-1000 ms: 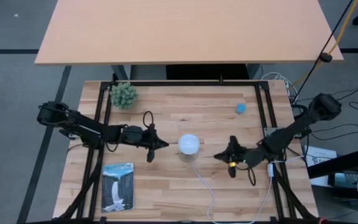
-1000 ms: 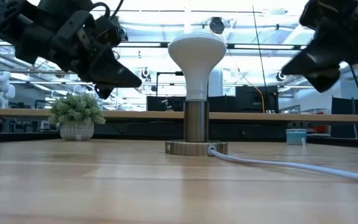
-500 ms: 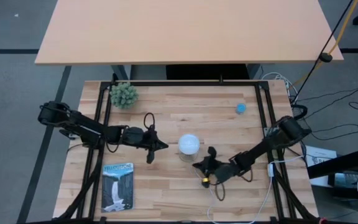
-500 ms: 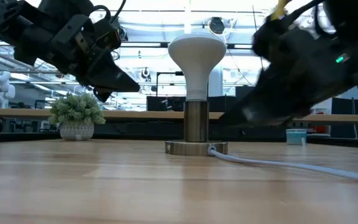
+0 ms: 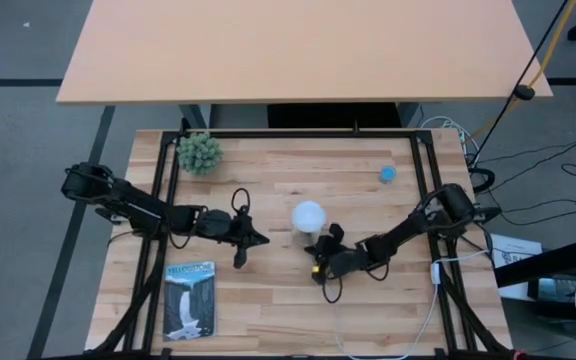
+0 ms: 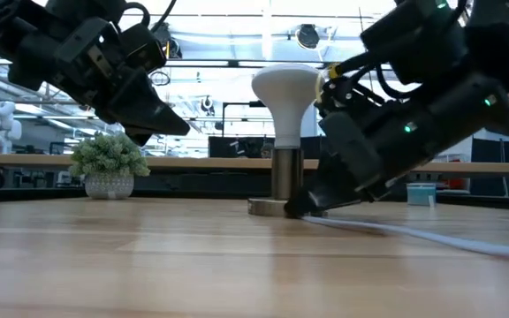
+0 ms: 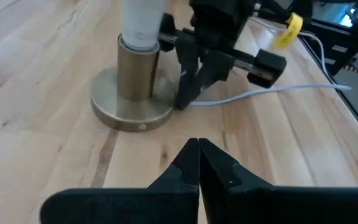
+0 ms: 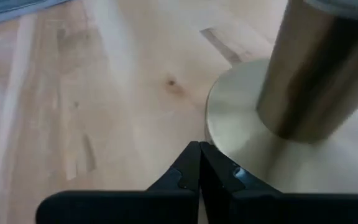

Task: Screw lightbulb
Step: Adjust the lamp, then remove the white lightbulb from the lamp

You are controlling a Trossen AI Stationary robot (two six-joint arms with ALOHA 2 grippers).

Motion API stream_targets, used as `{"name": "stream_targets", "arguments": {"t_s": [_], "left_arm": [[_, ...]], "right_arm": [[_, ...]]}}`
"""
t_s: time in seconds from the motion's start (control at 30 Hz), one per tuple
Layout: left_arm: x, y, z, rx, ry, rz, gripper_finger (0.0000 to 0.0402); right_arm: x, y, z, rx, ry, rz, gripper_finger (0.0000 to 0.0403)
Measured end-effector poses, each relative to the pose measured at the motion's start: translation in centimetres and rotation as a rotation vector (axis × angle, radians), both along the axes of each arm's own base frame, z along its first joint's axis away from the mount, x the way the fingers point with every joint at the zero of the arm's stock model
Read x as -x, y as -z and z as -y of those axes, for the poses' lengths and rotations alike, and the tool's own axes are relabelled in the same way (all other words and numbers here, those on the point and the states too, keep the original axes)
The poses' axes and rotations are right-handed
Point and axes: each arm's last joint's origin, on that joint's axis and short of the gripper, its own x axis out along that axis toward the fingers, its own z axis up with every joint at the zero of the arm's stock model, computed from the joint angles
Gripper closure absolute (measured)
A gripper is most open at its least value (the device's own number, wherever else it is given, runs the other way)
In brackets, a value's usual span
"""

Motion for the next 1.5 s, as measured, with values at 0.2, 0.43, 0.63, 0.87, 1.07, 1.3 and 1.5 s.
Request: {"name": "stream_targets", "arguments": {"t_s": [0.2, 0.43, 0.63, 0.87, 1.07, 1.3, 1.5], "left_arm": [[0.0, 0.0, 0.0, 0.003, -0.003, -0.002, 0.0402], [0.0, 0.0, 0.1, 0.012, -0.002, -0.001, 0.0402], [0.0, 0.0, 0.1, 0.015, -0.003, -0.002, 0.0402], [0.0, 0.0, 0.0, -0.025, 0.011, 0.004, 0.0402], [-0.3, -0.3, -0.9, -0.070, -0.005, 0.026, 0.0402], [-1.9, -0.3, -0.9, -0.070, 0.017, 0.017, 0.0402], [-4.4, 2.0, -1.4, -0.127, 0.006, -0.063, 0.0402]], "right_arm": [[0.3, -3.4, -0.5, 0.000, -0.126, 0.031, 0.0403], [4.5, -8.7, -1.0, -0.006, -0.180, -0.109, 0.0403], [9.7, -11.8, -0.9, -0.014, -0.111, -0.228, 0.0403], [12.7, -12.1, -1.7, 0.088, 0.009, -0.165, 0.0403], [13.6, -6.7, -0.4, -0.112, 0.007, 0.003, 0.0403], [14.1, -5.3, 3.4, -0.179, -0.092, 0.337, 0.0403], [12.1, -5.8, 7.3, -0.125, -0.155, 0.296, 0.0403]]}}
